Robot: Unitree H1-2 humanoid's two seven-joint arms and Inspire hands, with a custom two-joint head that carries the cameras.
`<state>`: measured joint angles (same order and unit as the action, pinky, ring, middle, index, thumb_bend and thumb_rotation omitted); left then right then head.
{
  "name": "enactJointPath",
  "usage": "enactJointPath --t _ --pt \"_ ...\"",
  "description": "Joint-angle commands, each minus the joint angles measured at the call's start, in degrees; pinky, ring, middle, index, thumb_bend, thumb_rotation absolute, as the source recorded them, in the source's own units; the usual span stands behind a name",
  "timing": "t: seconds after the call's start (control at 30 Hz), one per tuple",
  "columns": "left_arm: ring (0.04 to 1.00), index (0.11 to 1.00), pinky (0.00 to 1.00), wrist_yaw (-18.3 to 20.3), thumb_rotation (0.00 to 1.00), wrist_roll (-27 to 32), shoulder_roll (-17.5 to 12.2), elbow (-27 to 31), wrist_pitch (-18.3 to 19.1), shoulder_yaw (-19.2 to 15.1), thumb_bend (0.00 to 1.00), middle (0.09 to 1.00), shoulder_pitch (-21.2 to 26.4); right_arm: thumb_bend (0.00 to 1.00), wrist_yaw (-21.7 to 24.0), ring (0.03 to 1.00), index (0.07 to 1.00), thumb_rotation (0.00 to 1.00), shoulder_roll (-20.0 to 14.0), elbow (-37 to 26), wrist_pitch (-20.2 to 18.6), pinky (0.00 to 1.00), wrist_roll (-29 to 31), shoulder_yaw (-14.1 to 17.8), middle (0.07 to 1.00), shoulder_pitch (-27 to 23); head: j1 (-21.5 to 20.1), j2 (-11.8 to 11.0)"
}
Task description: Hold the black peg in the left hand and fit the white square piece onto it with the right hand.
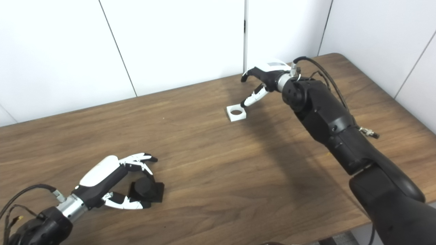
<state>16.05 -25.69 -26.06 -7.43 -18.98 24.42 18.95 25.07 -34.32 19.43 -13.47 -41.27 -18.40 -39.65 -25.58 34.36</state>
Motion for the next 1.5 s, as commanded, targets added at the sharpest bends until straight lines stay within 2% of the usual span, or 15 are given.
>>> enactJointPath --t 0.0,0.03,0.13,0.23,0.53,0.77,0.97,1.03,1.23,1.47 --pt "0.915 0.489 0.85 3.74 0.05 -3.78 -3.12 -0.53 2.53 0.94 0.52 0.865 -2.26 0.79 0.34 0.971 0.819 0.55 -0.20 0.02 -0.01 0.92 0.08 -0.04 0.952 -3.66 0.05 0.12" --pt "0.915 0.489 0.85 3.72 0.05 -3.86 -3.12 -0.32 2.67 0.90 0.52 0.865 -2.37 0.81 0.79 0.973 0.819 0.56 -0.08 0.22 -0.14 0.92 0.21 -0.28 0.953 -3.57 0.17 0.23" --pt "0.914 0.489 0.85 3.58 0.05 -3.77 -3.21 -0.22 2.67 0.85 0.52 0.862 -2.52 0.96 2.51 0.991 0.835 0.72 0.40 0.38 -1.10 0.97 0.42 -0.93 0.971 -3.09 0.41 0.32" --pt "0.915 0.489 0.85 3.83 0.05 -3.60 -3.38 -0.01 3.07 0.82 0.52 0.866 -2.51 1.00 2.65 1.000 0.836 0.75 1.07 1.05 -1.10 0.99 0.91 -1.09 0.979 -2.54 0.53 0.33" --pt "0.922 0.489 0.85 4.27 0.05 -3.13 -3.57 0.21 3.46 0.66 0.52 0.869 -2.12 1.00 1.76 0.998 0.823 0.66 2.57 1.11 -0.21 1.00 1.68 -2.20 0.978 -0.74 0.77 0.69" --pt "0.918 0.489 0.84 3.87 0.05 -2.82 -3.57 -0.33 2.84 0.48 0.52 0.866 -2.06 1.00 2.17 1.000 0.811 0.50 2.72 1.54 0.22 1.00 2.06 -3.06 0.982 0.56 1.10 0.95" --pt "0.924 0.489 0.85 3.98 0.05 -2.67 -3.86 -0.02 3.17 0.15 0.52 0.870 -2.50 0.92 2.30 0.995 0.804 0.29 1.80 2.69 0.49 1.00 1.32 -4.04 0.971 1.56 1.26 1.13" --pt "0.924 0.489 0.86 4.12 0.05 -2.52 -3.91 0.08 3.22 0.10 0.52 0.870 -2.56 0.89 1.85 0.990 0.797 0.26 1.51 3.18 0.75 1.00 1.01 -4.38 0.965 1.79 1.21 1.12" --pt "0.919 0.489 0.86 4.02 0.05 -2.65 -3.79 0.21 3.09 0.21 0.52 0.869 -2.64 0.82 -2.07 0.956 0.755 0.20 1.12 4.01 2.73 0.99 1.11 -4.18 0.931 3.09 1.27 1.27" --pt "0.919 0.489 0.85 3.80 0.05 -3.13 -3.68 0.54 3.22 0.28 0.52 0.870 -2.77 0.75 -8.49 0.902 0.683 0.15 1.79 3.98 4.61 0.92 0.56 -3.40 0.869 4.83 1.80 1.60"
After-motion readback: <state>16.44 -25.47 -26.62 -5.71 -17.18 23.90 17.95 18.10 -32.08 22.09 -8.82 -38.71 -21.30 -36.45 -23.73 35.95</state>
